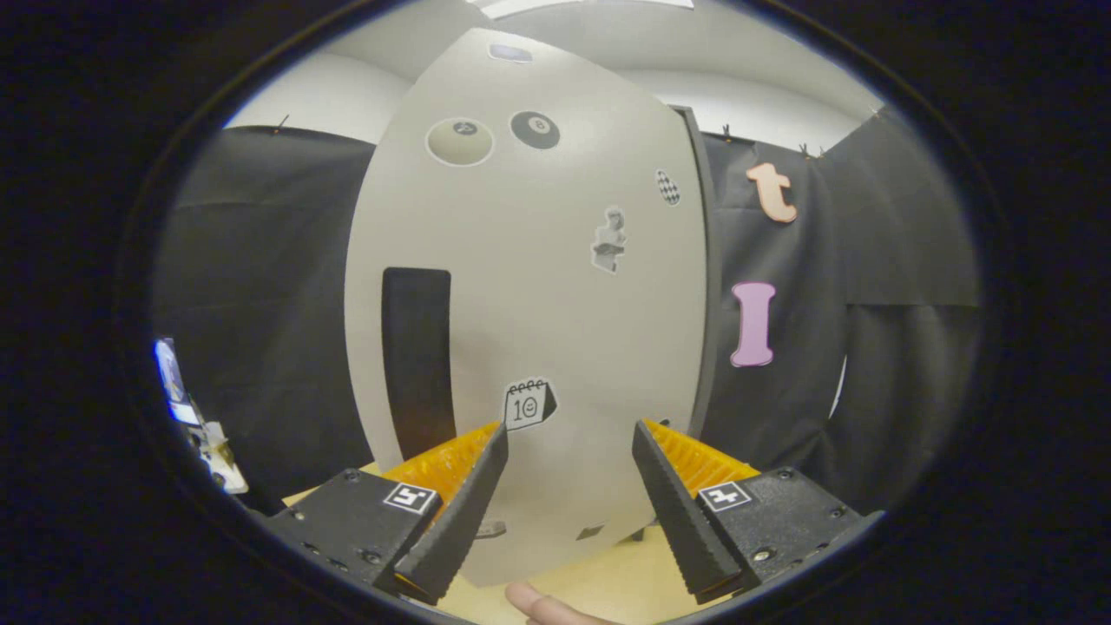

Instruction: Open the shoe cabinet door, grab the shoes and put them into the shoe cabinet, then close the shoe cabinet door.

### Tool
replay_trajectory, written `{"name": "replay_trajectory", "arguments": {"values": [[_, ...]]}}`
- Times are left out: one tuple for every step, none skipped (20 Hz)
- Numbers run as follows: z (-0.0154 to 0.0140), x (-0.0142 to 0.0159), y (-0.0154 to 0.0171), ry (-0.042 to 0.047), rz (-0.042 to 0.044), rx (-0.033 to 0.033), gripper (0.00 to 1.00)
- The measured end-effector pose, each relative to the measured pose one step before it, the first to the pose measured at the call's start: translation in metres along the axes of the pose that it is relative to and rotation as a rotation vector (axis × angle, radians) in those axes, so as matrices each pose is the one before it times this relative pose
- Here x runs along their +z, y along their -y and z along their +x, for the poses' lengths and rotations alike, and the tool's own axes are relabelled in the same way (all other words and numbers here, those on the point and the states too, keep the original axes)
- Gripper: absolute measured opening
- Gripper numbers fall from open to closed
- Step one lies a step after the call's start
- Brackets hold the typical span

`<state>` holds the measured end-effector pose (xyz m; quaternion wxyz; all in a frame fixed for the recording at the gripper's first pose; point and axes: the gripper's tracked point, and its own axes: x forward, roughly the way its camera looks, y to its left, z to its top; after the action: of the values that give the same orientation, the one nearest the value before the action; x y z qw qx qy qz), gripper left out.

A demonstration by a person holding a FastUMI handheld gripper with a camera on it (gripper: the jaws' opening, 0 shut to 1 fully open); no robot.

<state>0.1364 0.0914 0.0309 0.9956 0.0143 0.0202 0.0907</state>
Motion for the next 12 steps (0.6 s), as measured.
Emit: {"name": "replay_trajectory", "arguments": {"values": [[0.00557,-0.00229,-0.00446,-0.00116,0.0093,-0.01543,0.95],[0.00364,-0.0052,-0.00109,-0.0045,0.00956,-0.02404,0.95],[0.00128,-0.00329,-0.00199,0.00294,0.00818,-0.01867,0.95],[0.00324,-0.00058,-0.00199,0.00758,0.00425,-0.01631,0.95],[0.00167,0.00042,-0.00027,0.01086,-0.00041,-0.01947,0.96],[0.00001,-0.00041,-0.00024,0.01404,-0.00837,-0.01791,0.96],[-0.00061,-0.00035,0.00259,0.01156,-0.01051,-0.02205,0.96],[0.00031,-0.0023,0.00233,0.00396,-0.00481,-0.01649,0.97],[-0.0016,-0.00143,0.00392,0.00213,0.00548,-0.01908,0.97],[-0.00177,0.00091,0.00228,0.00612,0.00784,-0.00762,0.97],[-0.00413,0.00028,0.00265,0.00395,0.0091,-0.00023,0.97],[-0.0057,-0.00065,0.00369,0.00584,0.00875,0.00075,0.98]]}}
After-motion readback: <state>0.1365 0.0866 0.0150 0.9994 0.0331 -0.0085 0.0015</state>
